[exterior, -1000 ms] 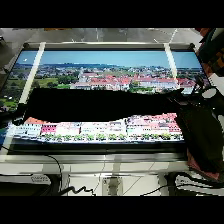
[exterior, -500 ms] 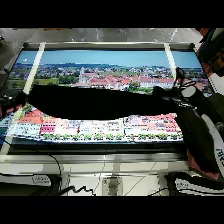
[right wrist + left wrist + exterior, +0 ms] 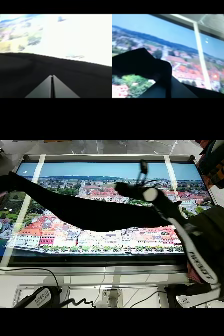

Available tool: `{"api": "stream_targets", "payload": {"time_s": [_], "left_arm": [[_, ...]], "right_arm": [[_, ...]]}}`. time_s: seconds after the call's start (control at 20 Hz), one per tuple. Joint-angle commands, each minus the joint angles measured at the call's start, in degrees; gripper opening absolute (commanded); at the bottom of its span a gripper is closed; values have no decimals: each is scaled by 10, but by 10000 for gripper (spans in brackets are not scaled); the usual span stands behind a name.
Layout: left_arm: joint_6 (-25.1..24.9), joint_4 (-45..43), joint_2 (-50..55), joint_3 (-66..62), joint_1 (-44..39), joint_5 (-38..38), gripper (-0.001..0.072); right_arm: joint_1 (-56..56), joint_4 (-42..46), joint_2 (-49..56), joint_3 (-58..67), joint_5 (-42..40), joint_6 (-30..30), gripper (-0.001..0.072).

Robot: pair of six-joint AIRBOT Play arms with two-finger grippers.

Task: Fold the clothes and pants, and hang the long-sleeved shirts on hangers.

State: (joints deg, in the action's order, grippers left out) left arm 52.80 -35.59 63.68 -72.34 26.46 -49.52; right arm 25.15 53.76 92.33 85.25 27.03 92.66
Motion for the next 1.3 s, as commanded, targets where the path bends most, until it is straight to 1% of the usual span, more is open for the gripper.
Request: {"api": "stream_targets", "payload": {"time_s": [0.0, 0.05, 0.15, 0.25, 0.35, 0.5, 0.65, 0.7, 0.8, 0.9, 1.0, 1.05, 1.15, 1.2, 1.25], "left_arm": [[35, 1, -63, -3, -26, -54, 7], [45, 2, -67, -3, -33, -49, 7], [85, 2, -65, -3, -46, -47, 7], [96, 2, -64, -2, -59, -47, 7], [96, 2, -62, -2, -70, -47, 7], [96, 2, -58, -2, -75, -47, 8], [96, 1, -47, -2, -75, -47, 8], [96, 1, -39, -2, -77, -47, 8], [96, 1, -10, -2, -89, -47, 8], [95, 1, 32, -2, -104, -45, 8], [94, 3, 80, -2, -117, -21, 8], [94, 17, 99, -2, -122, -7, 8], [88, 72, 132, -2, -142, 11, 8], [65, 92, 146, -2, -161, 16, 7], [57, 95, 157, -2, -185, 21, 7]], "right_arm": [[98, -16, 105, 114, 12, 61, 18], [130, -22, 138, 147, 15, 76, 18], [186, -30, 196, 208, 15, 119, 17], [234, -30, 242, 264, 15, 141, 18], [268, -30, 272, 305, 14, 147, 17], [282, -20, 283, 313, 10, 147, 18], [248, 11, 274, 313, 61, 139, 19], [228, 26, 266, 313, 83, 129, 19], [178, 49, 243, 313, 116, 90, 19], [118, 57, 210, 313, 156, 55, 19], [54, 66, 170, 313, 217, 20, 19], [23, 68, 150, 313, 250, -3, 20], [-38, 79, 115, 312, 318, -54, 19], [-67, 89, 99, 312, 343, -73, 20], [-91, 97, 88, 311, 359, -82, 19]]}}
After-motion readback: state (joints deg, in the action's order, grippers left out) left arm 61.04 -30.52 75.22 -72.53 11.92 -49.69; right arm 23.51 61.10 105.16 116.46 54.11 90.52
